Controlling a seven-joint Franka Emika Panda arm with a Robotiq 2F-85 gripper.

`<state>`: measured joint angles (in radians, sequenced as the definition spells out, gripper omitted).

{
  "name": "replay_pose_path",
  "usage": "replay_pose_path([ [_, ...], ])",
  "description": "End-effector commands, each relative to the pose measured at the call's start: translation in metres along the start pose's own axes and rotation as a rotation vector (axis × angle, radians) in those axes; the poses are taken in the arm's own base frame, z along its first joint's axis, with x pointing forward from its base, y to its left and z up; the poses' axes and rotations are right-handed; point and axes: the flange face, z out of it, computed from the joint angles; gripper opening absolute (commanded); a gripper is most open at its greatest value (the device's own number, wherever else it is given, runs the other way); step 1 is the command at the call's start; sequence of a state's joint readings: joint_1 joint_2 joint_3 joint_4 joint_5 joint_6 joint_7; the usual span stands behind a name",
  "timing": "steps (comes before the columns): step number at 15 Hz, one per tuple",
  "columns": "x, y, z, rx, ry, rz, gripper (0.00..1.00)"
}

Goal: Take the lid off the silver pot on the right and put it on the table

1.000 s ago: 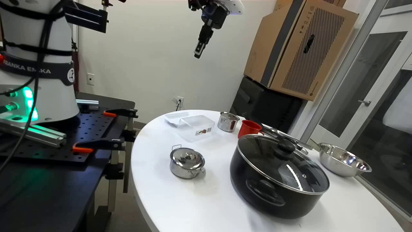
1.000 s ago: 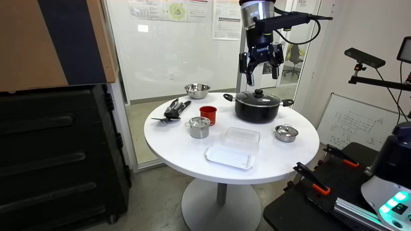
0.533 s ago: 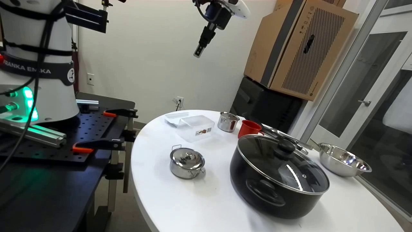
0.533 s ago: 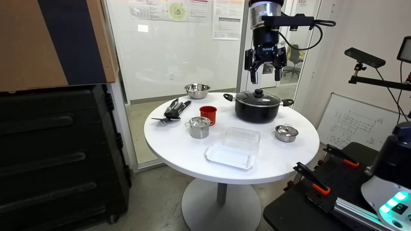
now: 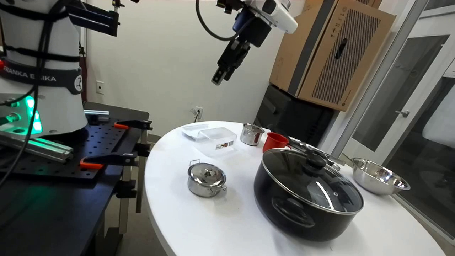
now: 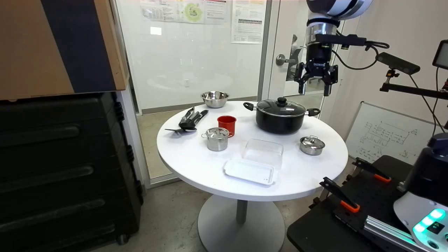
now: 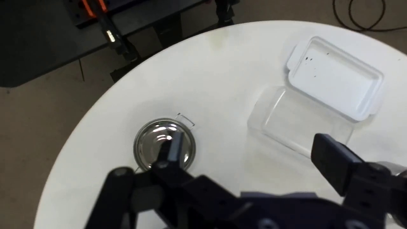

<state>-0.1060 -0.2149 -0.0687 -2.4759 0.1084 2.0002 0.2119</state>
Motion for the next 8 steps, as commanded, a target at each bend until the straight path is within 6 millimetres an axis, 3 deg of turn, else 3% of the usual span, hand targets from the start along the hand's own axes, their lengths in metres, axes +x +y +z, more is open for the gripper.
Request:
replay_pose_path([
  [1, 0.029, 0.035, 0.025, -0.033, 0.001, 0.092, 1.0],
  [4, 0.05, 0.054, 0.047, -0.066, 0.017, 0.143, 1.0],
  [8, 0.073, 0.06, 0.078, -0.127, 0.04, 0.173, 1.0],
])
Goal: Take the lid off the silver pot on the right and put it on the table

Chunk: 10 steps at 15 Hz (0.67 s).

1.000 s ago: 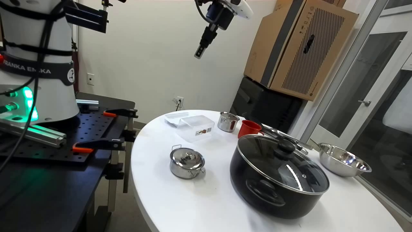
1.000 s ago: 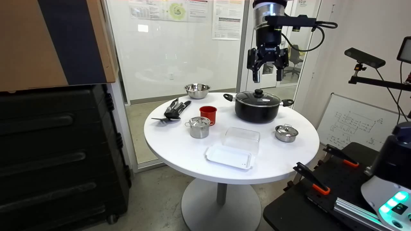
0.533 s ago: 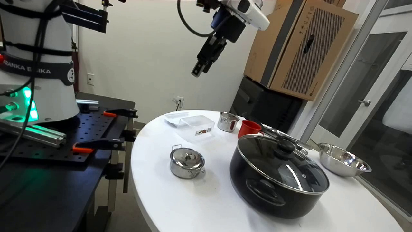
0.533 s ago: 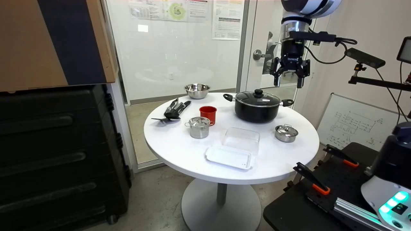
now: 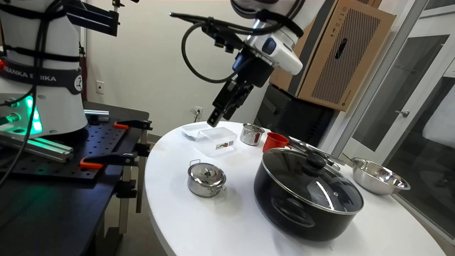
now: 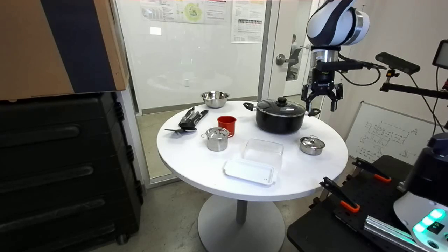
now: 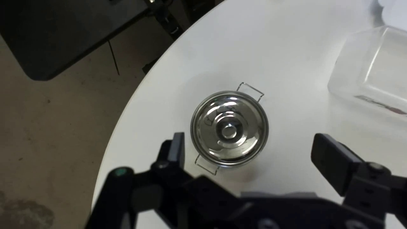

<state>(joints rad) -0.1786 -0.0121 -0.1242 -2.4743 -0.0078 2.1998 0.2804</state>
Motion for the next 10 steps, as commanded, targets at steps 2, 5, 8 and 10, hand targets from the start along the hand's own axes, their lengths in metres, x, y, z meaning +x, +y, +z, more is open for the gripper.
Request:
replay_pose_path([
  [2, 0.026, -0.007, 0.032, -0.08, 0.018, 0.028, 1.0],
  [5, 0.028, -0.011, 0.047, -0.119, 0.008, 0.032, 1.0],
  [8, 0.022, -0.01, 0.049, -0.1, -0.017, 0.024, 1.0],
  [10, 0.023, -0.01, 0.05, -0.1, -0.018, 0.024, 1.0],
])
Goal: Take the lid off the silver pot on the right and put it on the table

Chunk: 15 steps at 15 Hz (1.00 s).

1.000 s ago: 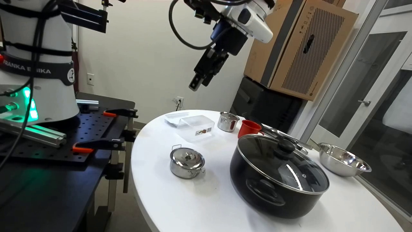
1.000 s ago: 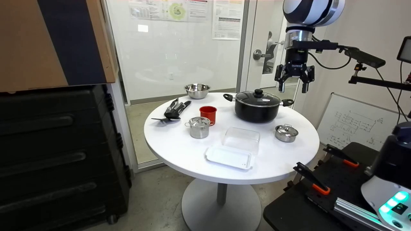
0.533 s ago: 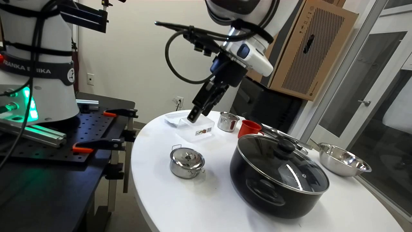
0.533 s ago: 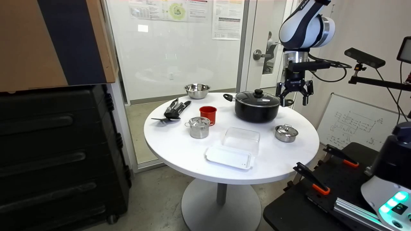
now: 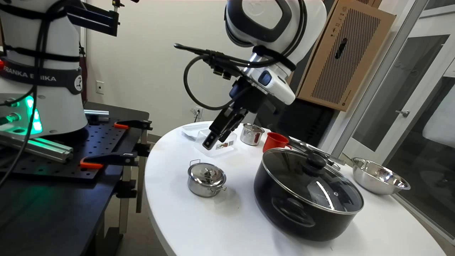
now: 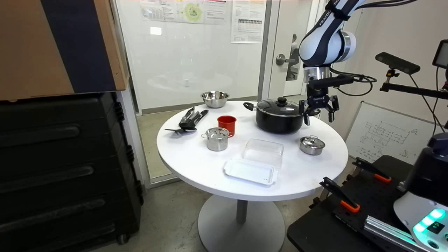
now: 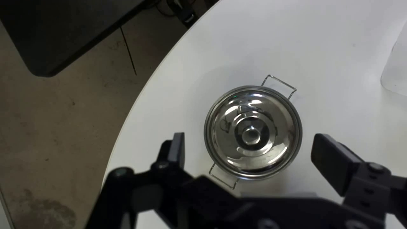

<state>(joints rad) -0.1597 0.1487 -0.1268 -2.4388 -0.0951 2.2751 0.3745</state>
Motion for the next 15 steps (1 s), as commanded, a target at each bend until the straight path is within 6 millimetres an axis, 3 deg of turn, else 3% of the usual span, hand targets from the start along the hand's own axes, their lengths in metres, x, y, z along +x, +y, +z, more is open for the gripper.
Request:
replay_pose_path([
  [1, 0.0, 0.0, 0.0, 0.0, -0.001, 0.001, 1.0],
  [10, 0.019, 0.014, 0.025, 0.003, 0.034, 0.028, 1.0],
  [15, 0.019, 0.008, 0.04, 0.006, 0.073, 0.0, 1.0],
])
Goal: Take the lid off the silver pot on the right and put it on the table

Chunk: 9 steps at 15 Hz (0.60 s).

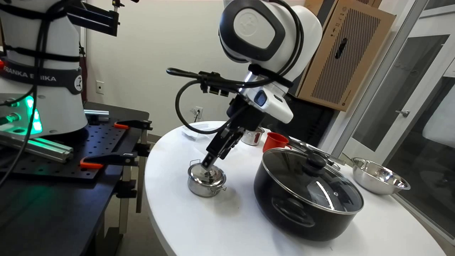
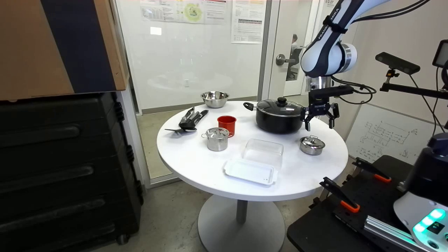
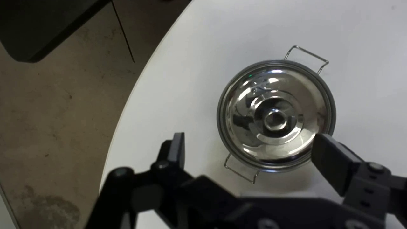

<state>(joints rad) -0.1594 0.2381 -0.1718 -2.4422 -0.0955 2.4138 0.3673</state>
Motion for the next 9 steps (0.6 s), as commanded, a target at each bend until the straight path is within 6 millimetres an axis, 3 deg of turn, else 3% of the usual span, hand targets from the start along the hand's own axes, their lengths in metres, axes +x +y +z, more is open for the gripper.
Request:
replay_pose_path([
  [1, -0.003, -0.008, 0.011, -0.007, 0.037, -0.039, 1.0],
  [9, -0.011, -0.019, 0.028, -0.008, 0.058, -0.069, 1.0],
])
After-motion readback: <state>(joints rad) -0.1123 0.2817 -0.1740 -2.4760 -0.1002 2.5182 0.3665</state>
